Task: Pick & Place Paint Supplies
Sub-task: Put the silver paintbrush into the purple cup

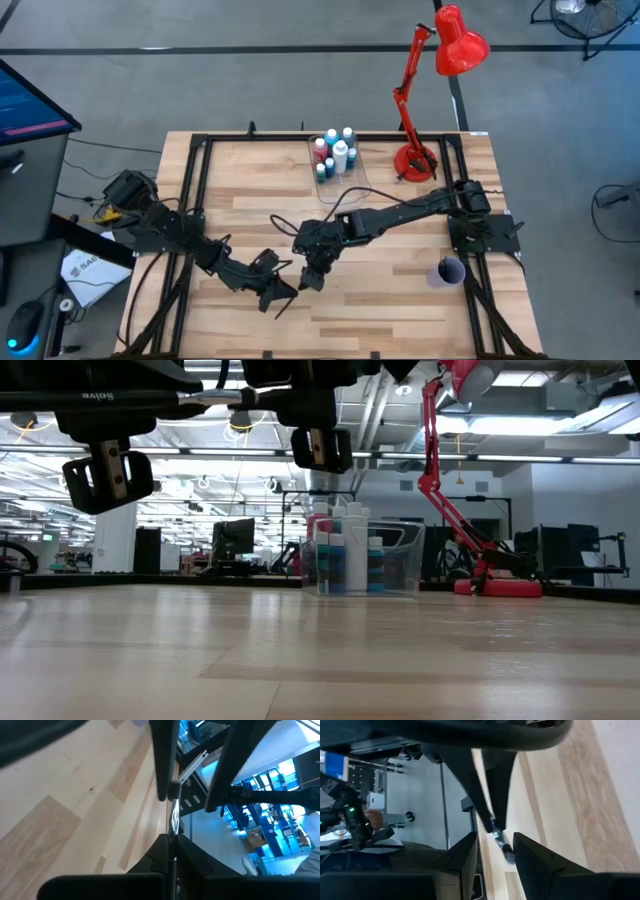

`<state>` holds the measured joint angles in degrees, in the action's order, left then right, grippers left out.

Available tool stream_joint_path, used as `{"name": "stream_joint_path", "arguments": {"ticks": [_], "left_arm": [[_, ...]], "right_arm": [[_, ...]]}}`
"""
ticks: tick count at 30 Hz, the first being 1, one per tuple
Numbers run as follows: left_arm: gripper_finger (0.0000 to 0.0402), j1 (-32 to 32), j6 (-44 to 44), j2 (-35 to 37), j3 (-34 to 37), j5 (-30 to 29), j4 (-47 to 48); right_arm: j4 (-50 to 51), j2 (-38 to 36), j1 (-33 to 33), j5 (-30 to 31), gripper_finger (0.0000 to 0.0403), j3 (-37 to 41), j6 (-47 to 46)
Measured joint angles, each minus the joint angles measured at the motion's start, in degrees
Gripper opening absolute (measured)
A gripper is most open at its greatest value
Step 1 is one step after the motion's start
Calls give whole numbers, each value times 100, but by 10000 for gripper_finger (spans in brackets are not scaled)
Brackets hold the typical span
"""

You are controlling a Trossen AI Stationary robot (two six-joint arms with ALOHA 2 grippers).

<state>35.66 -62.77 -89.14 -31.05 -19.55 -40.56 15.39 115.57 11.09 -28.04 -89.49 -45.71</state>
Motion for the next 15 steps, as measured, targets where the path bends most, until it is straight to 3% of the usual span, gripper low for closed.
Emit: {"name": "stream_joint_path", "arguments": {"ticks": [15], "left_arm": [[7, -111, 242, 0, 0, -125, -382]], "right_arm": [[-132, 0, 20, -325, 120, 0, 17]]}}
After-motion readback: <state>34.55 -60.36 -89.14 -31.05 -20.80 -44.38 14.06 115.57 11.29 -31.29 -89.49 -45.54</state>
